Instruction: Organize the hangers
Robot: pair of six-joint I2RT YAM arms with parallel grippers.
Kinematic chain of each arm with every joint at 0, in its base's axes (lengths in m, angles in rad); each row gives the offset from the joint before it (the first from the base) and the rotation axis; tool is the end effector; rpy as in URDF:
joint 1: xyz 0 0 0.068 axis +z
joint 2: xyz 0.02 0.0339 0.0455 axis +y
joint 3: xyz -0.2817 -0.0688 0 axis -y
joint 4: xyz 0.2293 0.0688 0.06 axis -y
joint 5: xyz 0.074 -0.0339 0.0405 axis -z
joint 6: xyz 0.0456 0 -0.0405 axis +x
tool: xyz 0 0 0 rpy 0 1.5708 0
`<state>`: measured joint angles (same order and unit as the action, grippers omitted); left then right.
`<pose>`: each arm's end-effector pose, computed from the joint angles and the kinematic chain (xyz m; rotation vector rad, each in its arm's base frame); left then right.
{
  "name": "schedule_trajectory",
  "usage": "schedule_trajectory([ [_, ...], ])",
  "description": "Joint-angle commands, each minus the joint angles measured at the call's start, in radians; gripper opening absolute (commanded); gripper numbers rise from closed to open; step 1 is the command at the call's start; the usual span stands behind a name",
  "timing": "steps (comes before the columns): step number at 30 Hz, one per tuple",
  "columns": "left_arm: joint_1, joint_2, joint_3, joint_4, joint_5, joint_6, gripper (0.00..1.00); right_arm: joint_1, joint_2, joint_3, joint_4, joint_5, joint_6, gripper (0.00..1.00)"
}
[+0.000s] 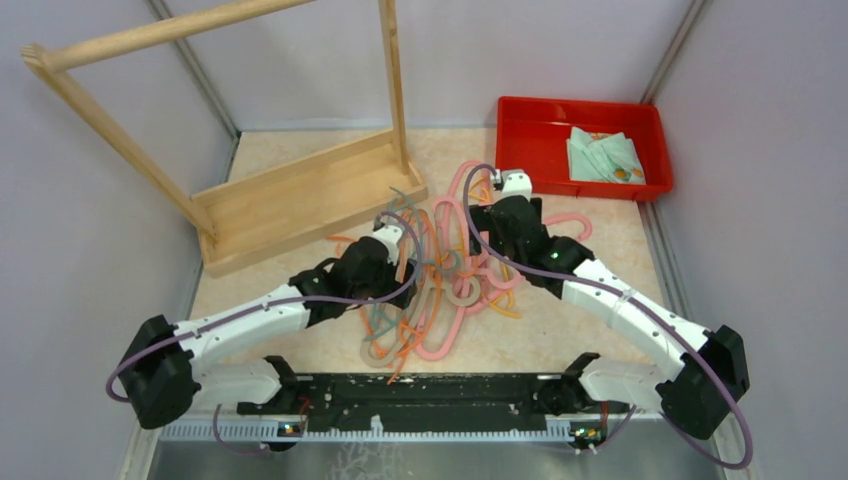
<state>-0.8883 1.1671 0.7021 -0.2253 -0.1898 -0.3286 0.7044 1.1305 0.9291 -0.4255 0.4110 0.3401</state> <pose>0.1535 -0.1752 0.2477 0.5318 2.2208 -0.4361 0.1874 0.1353 0.3133 -0.1630 2.1365 0.1576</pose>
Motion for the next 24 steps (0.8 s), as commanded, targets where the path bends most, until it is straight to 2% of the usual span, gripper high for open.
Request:
schedule_trajectory([
  [1, -0.025, 0.049, -0.015, -0.008, -0.025, 0.000, 0.90, 0.007, -0.027, 0.001, 0.037, 0.039, -0.009, 0.97],
  [4, -0.049, 0.083, -0.009, -0.005, -0.049, 0.009, 0.81, 0.007, -0.028, -0.003, 0.032, 0.045, -0.007, 0.96],
  [9, -0.060, 0.131, 0.001, 0.002, -0.069, 0.010, 0.74, 0.007, -0.030, -0.005, 0.025, 0.055, -0.007, 0.96],
  [12, -0.064, 0.164, 0.004, 0.020, -0.057, 0.013, 0.63, 0.007, -0.032, -0.010, 0.022, 0.060, -0.008, 0.96],
  [21, -0.077, 0.226, 0.015, 0.015, -0.062, 0.008, 0.64, 0.007, -0.032, -0.025, 0.014, 0.073, -0.003, 0.95],
  [24, -0.081, 0.234, 0.008, 0.015, -0.052, 0.004, 0.61, 0.007, -0.029, -0.028, 0.014, 0.079, -0.003, 0.95],
])
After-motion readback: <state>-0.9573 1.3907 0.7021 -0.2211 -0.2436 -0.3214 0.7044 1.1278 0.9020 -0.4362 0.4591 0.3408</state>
